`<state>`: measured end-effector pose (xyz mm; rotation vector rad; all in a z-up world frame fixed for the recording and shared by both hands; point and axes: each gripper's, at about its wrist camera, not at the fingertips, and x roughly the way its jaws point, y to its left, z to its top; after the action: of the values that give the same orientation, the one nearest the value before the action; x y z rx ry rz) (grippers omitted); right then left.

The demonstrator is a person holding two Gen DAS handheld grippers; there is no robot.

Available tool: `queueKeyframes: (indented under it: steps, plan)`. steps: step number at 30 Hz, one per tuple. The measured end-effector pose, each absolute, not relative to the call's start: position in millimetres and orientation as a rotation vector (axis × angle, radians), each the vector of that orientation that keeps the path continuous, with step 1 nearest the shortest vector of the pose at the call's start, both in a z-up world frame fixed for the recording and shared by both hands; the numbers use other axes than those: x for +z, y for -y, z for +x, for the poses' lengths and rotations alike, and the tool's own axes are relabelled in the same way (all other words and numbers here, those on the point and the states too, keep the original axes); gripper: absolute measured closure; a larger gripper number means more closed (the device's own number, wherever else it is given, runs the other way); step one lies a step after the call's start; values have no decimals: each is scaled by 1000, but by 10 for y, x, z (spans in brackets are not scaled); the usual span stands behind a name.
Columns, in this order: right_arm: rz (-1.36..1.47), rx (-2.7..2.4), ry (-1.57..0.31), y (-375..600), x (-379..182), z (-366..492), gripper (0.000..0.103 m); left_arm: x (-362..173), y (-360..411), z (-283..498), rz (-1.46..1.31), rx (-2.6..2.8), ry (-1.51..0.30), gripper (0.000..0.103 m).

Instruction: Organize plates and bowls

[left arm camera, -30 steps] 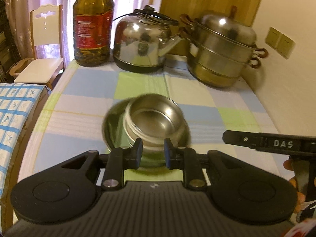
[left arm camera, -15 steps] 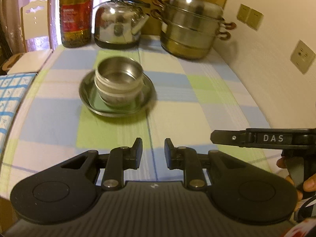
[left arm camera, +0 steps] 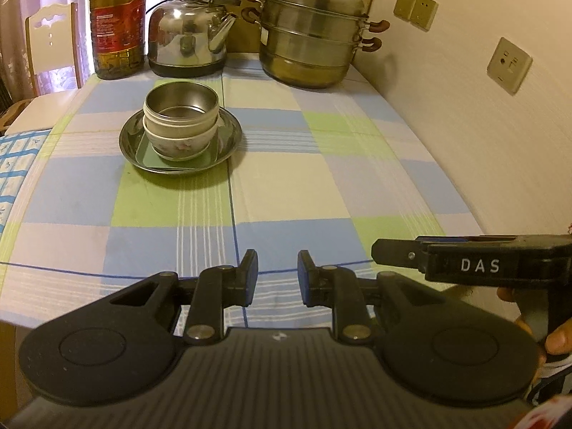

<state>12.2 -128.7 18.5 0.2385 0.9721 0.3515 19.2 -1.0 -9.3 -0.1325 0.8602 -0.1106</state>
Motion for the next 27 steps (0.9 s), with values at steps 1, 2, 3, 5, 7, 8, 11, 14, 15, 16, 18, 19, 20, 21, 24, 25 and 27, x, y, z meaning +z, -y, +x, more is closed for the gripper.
queueKeyframes:
  steps: [1, 2, 3, 5, 7, 8, 11, 14, 15, 16, 18, 19, 20, 21, 24, 25, 27]
  plan:
    - [228, 348, -970, 1295, 187, 95, 42, -95, 28, 178, -131, -110, -860, 82]
    - [218, 346, -970, 1303, 186, 64, 42, -94, 42, 160, -129, -108, -860, 82]
    - [209, 344, -969, 1310, 185, 39, 42, -94, 61, 146, -127, -106, -860, 82]
    - [195, 342, -965, 1319, 184, -2, 42, -102, 98, 119, -123, -105, -862, 82]
    - [188, 343, -966, 1327, 178, -30, 42, -113, 129, 97, -124, -110, -866, 82]
    - [186, 343, -968, 1329, 172, -27, 42, -118, 144, 88, -124, -111, -868, 82]
    - [176, 345, -965, 1339, 171, -55, 42, -124, 184, 63, -120, -109, -870, 82]
    - [165, 344, -962, 1356, 177, -84, 42, -127, 195, 60, -118, -107, -870, 82]
    - [163, 344, -962, 1356, 180, -86, 42, -128, 197, 59, -117, -107, -870, 82]
    - [159, 344, -962, 1357, 179, -94, 42, -129, 201, 57, -116, -107, -869, 82]
    - [156, 344, -963, 1354, 175, -101, 42, -128, 205, 59, -114, -108, -869, 82]
    - [155, 344, -964, 1356, 173, -101, 42, -129, 208, 58, -114, -108, -869, 82]
    - [155, 343, -964, 1359, 172, -100, 42, -127, 210, 57, -113, -109, -869, 82]
    - [155, 342, -964, 1360, 173, -99, 42, -122, 212, 57, -112, -110, -869, 82]
    - [156, 338, -961, 1367, 176, -95, 42, -119, 217, 59, -110, -114, -868, 82]
    - [156, 336, -961, 1368, 175, -95, 42, -118, 218, 65, -110, -114, -868, 82]
    - [157, 334, -964, 1373, 172, -91, 42, -120, 216, 72, -110, -116, -869, 82]
